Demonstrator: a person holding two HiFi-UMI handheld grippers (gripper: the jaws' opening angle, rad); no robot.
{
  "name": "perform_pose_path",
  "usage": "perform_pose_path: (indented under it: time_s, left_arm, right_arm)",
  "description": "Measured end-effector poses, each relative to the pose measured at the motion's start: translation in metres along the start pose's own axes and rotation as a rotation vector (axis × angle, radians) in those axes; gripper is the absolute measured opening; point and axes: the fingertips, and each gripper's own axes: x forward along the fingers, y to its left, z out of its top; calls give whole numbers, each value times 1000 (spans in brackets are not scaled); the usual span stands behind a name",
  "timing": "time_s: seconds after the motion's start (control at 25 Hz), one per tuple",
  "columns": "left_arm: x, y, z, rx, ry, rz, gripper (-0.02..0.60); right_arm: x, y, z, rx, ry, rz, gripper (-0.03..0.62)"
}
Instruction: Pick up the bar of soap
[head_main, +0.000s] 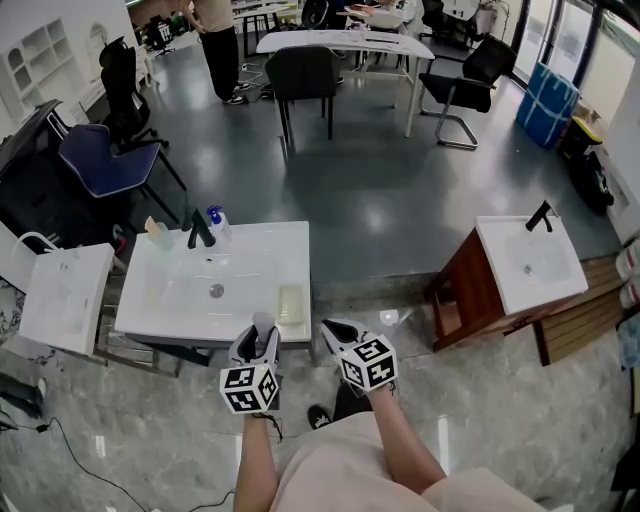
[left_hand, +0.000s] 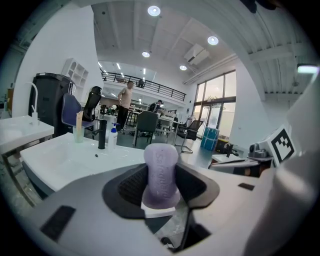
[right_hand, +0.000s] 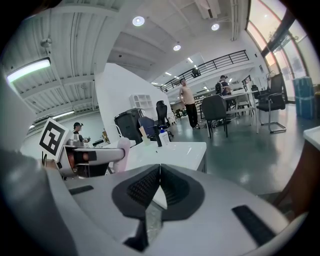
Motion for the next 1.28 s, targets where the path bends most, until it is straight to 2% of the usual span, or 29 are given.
perform_pose_path:
  time_s: [1.28]
  left_arm:
    - [5,-2,-9,-11,18,-30,184]
  right_arm:
    - [9,-4,-2,-1,35,-34,6]
